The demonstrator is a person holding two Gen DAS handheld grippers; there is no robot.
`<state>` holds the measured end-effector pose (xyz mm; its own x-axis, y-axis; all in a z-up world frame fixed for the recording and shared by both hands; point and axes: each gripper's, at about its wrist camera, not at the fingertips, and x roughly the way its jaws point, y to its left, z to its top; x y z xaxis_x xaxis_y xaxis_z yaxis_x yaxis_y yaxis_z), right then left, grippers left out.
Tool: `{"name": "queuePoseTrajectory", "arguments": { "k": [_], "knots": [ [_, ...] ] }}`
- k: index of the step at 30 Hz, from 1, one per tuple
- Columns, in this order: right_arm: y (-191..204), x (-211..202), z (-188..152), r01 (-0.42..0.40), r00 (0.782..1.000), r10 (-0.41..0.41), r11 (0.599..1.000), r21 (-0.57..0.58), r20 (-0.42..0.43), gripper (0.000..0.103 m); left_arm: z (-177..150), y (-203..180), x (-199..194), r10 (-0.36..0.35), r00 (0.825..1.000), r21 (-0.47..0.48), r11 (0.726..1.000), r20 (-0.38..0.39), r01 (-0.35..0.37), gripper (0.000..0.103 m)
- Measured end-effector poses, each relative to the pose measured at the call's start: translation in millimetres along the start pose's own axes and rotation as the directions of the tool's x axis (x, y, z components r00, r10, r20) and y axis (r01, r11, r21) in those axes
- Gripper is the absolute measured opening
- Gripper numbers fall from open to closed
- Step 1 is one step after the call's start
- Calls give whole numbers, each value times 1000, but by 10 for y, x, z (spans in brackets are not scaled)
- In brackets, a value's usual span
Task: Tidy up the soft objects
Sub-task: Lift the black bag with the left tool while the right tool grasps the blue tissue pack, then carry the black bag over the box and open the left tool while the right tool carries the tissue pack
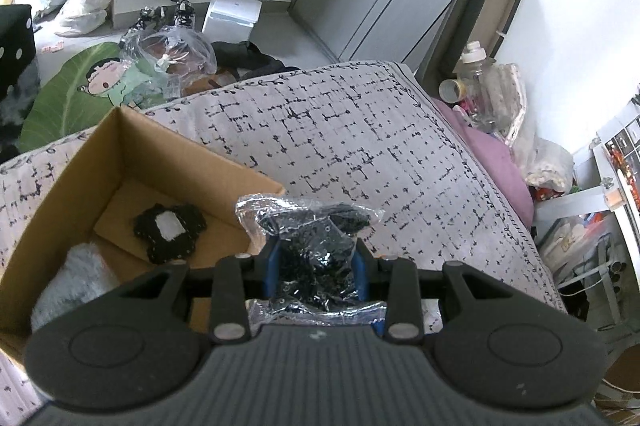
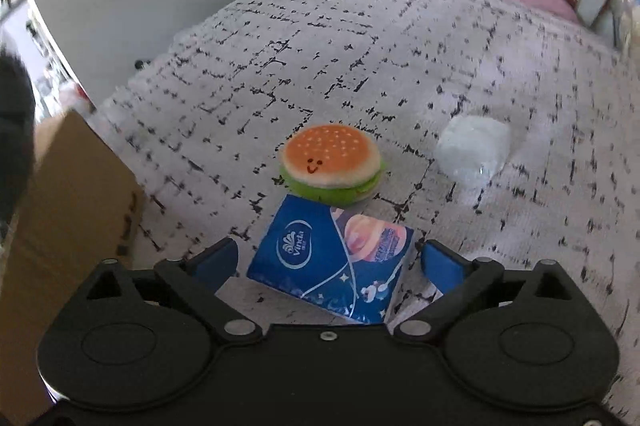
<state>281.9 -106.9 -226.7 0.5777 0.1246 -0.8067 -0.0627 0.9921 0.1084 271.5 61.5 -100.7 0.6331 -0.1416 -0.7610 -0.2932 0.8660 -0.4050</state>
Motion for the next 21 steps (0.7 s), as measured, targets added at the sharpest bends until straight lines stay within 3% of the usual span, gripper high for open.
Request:
{"name": "queuePoseTrajectory", "arguments": {
  "k": [3,11,21],
  "knots": [
    [58,10,-47,56,998,-55,997,-59,14,83,12,35,9,8,1000,-3,1000,-5,-8,35],
    [11,-125,-22,46,999,-47,998,-45,-6,81,7,135,-97,33,999,-5,999,15,-33,35],
    [-55,-564,37,-9,999,11,999,-33,53,81,-8,194,-277,60,998,-1,998,37,-60,35]
  ]
}}
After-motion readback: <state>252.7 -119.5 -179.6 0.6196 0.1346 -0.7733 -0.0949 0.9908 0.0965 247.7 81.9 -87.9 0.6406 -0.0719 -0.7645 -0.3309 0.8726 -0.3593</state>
